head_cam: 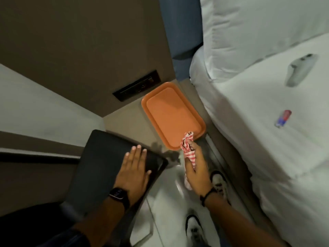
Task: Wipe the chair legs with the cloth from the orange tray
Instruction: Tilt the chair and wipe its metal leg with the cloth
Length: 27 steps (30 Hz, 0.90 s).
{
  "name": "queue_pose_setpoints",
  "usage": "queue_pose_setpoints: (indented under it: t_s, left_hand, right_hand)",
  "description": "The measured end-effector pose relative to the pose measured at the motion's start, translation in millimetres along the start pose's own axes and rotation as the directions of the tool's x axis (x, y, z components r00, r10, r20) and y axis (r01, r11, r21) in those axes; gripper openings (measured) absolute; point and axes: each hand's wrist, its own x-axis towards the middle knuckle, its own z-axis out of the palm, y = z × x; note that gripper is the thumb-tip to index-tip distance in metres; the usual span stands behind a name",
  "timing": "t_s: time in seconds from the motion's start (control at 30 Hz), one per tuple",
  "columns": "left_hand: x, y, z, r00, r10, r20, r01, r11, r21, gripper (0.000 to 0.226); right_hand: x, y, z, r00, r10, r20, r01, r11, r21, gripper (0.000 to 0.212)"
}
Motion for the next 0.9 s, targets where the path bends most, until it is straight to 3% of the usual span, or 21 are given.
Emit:
queue_pose_setpoints:
  t_s: [0.2,0.37,0.5,0.6,0.7,0.8,0.9]
  left_hand:
    - [-141,-18,6,0.98,-0.024,0.2,-0.015,0.982,0.191,0.073]
    - [-210,20,72,0.959,0.052,0.28,-0.134,0.949,0.284,0.067]
    - [-252,33,131,0.891,0.062,0.449,-0.26,0.882,0.393,0.064]
    - [-257,30,159,0.841,0.053,0.539,-0.373,0.778,0.505,0.065]
    - [-247,17,175,0.867,0.103,0.487,-0.401,0.724,0.561,0.064]
    - [-246,-2,190,0.814,0.19,0.55,-0.563,0.493,0.663,0.065]
    - [-249,-14,200,0.787,0.253,0.563,-0.617,0.306,0.725,0.067]
  right_hand:
    - [-130,23,-18,0.965,0.261,0.04,-0.264,0.957,0.124,0.051]
    - [-221,94,-8,0.945,0.305,0.115,-0.322,0.931,0.173,0.05]
    - [-295,159,20,0.946,0.289,0.148,-0.315,0.926,0.206,0.053]
    - [-341,212,68,0.943,0.302,0.141,-0.326,0.923,0.207,0.053]
    - [-370,248,128,0.936,0.328,0.126,-0.351,0.895,0.276,0.051]
    - [-374,267,193,0.951,0.279,0.135,-0.31,0.856,0.413,0.051]
    - [-371,273,262,0.984,0.154,0.086,-0.175,0.91,0.375,0.051]
